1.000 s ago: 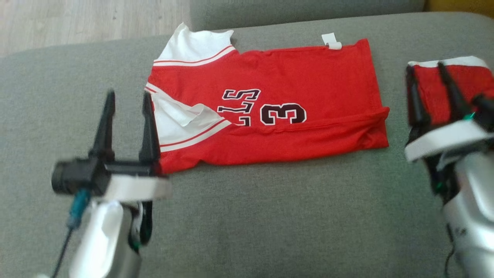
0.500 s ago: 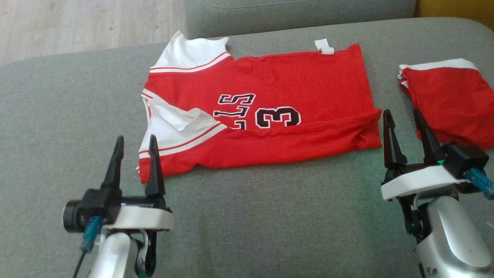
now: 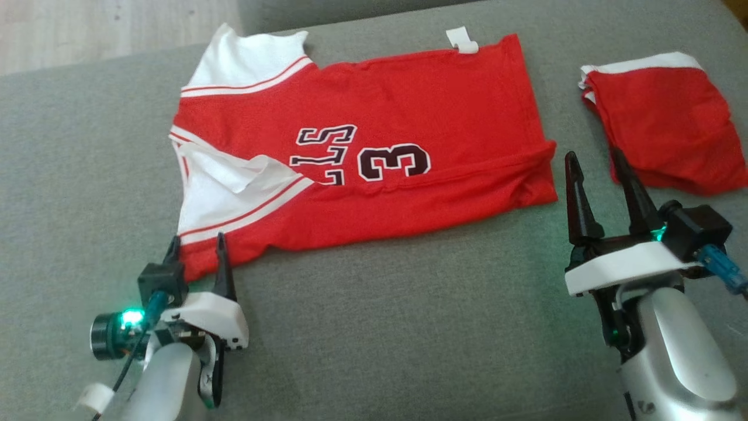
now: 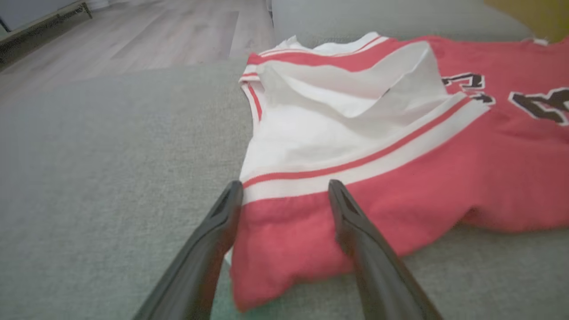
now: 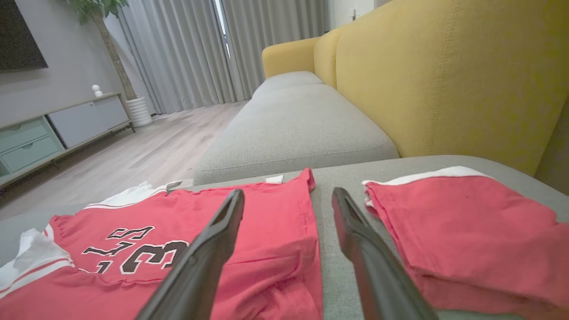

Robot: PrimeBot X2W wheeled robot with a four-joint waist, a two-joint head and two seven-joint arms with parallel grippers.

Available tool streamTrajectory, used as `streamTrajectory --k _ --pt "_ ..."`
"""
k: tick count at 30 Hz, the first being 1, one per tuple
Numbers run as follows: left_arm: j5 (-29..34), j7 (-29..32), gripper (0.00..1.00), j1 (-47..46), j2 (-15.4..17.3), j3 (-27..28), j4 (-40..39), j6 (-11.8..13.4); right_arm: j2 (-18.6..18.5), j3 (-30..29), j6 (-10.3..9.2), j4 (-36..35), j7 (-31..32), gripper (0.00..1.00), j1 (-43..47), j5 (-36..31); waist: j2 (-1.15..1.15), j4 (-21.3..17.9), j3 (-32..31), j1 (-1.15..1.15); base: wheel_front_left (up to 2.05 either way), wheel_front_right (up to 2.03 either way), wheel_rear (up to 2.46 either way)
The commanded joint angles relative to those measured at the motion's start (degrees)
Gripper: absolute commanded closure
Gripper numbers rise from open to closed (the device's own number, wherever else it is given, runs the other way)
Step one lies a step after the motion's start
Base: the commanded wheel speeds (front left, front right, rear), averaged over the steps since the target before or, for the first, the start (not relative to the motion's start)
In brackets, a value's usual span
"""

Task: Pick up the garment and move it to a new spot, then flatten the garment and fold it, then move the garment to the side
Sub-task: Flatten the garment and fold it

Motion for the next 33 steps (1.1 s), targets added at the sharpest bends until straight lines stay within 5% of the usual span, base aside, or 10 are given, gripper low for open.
streamTrajectory --k 1,12,14,23,33 --pt "0.32 0.83 0.0 -1.58 1.78 1.72 -0.31 0.55 -0.08 1.32 0.11 -2.22 -0.13 0.0 -1.37 0.25 0.0 -0.72 0.65 -0.01 0.0 0.0 0.0" --pt "-0.43 6.97 0.0 -2.95 2.65 1.36 3.85 1.4 0.51 1.61 0.11 -3.35 -0.22 0.0 -2.24 0.63 0.0 -1.92 1.77 -0.01 0.0 0.0 0.0" --pt "-0.75 7.26 1.0 -3.05 2.69 1.26 3.79 1.05 0.52 1.42 0.11 -3.39 -0.17 0.0 -2.28 0.65 0.0 -1.82 1.73 -0.01 0.0 0.0 0.0" --pt "-1.22 0.49 1.0 -4.14 2.39 0.99 -1.82 0.38 0.57 -0.69 0.11 -0.85 4.3 0.0 -2.68 -1.38 0.0 0.12 1.18 -0.01 0.0 0.0 0.0" --pt "-0.44 -4.96 1.0 -4.86 1.84 -1.42 -9.73 -1.11 3.0 -6.46 0.11 10.03 14.87 0.0 -7.07 -4.85 0.0 3.33 1.6 -0.01 0.0 0.0 0.0"
